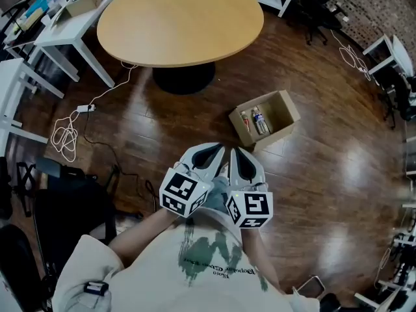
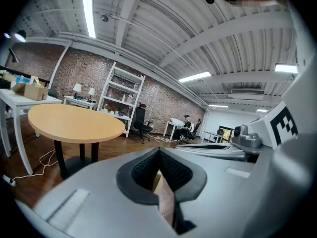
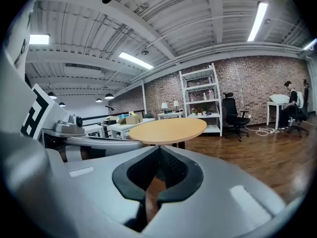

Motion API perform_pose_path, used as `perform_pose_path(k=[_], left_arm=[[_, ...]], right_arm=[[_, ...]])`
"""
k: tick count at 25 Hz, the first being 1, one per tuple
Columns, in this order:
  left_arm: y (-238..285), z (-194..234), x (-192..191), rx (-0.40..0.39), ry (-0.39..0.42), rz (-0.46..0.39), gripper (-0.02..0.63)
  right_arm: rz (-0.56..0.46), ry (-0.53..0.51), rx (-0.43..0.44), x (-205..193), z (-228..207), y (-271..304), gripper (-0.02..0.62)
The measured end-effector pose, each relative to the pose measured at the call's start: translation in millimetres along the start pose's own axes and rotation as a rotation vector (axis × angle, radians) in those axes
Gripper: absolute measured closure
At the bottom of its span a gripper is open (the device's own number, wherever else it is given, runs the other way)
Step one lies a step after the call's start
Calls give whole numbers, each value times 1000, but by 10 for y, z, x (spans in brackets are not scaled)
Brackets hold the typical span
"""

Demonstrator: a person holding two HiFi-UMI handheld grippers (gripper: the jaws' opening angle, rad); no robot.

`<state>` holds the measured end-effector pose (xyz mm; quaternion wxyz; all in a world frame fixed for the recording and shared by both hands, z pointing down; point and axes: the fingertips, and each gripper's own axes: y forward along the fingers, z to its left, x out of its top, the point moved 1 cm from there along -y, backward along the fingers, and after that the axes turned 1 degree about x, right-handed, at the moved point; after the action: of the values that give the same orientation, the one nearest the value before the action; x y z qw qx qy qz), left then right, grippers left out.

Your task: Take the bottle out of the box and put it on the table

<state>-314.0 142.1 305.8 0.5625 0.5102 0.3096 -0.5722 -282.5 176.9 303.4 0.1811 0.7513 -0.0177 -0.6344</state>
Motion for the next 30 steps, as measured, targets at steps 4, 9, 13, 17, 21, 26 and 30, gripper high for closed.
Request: perform_pose_path(k=[4,9,13,17,21,26,30], left_arm=[[383,121,89,6,-3,12,609],[904,225,270,17,-2,16,609],[1288,257,335,28,-1,30,609],[1625,243,371,32,4,54,609],[1949,223,435,37,17,68,609],[2362,191,505,40,28,82,609],[2657,150,558,48,35,89,609]], right_arm=[[-1,8,9,121,-299,285,595],[5,5,21,304,-702,601,595],[17,10,32,374,-1028,798,595],[28,23,42,419,-1331,953,595],[27,36,47,493,-1632,1074,595],[22,51,50,565,-2012,1215,595],[24,57,61,629,-2293,1322,595]])
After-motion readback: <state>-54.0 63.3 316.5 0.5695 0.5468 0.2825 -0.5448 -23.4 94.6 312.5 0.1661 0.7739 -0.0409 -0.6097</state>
